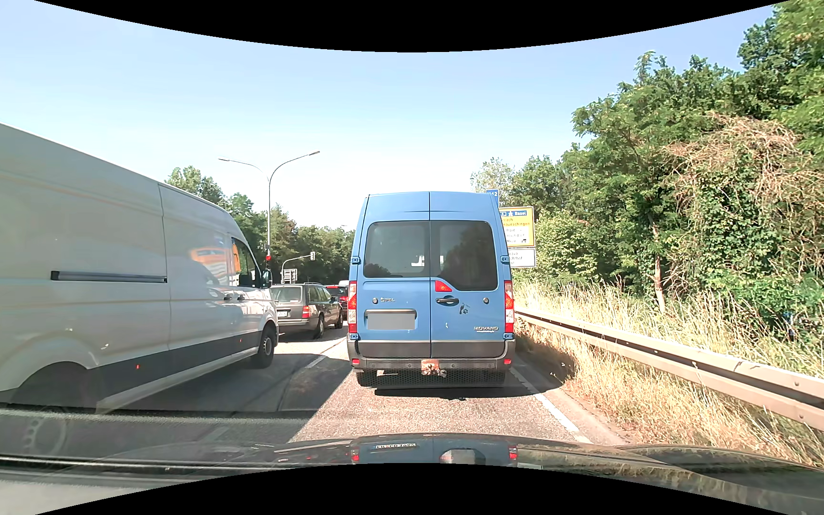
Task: Follow the waypoints while adhering to traffic rules and regulations
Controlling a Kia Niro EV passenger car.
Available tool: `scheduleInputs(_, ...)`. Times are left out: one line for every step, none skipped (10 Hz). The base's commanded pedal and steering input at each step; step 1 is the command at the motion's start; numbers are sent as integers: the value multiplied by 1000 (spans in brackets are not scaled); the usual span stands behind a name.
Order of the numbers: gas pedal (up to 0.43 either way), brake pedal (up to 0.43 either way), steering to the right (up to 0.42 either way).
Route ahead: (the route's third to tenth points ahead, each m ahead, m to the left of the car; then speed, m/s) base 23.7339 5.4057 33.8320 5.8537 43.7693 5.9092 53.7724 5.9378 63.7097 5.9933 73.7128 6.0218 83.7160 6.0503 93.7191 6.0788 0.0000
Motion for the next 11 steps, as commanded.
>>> scheduleInputs(0,189,-3)
scheduleInputs(0,189,-3)
scheduleInputs(0,189,-3)
scheduleInputs(0,189,-3)
scheduleInputs(0,189,-3)
scheduleInputs(0,189,-3)
scheduleInputs(0,189,-3)
scheduleInputs(0,189,-3)
scheduleInputs(0,183,-3)
scheduleInputs(0,189,-3)
scheduleInputs(0,189,-3)
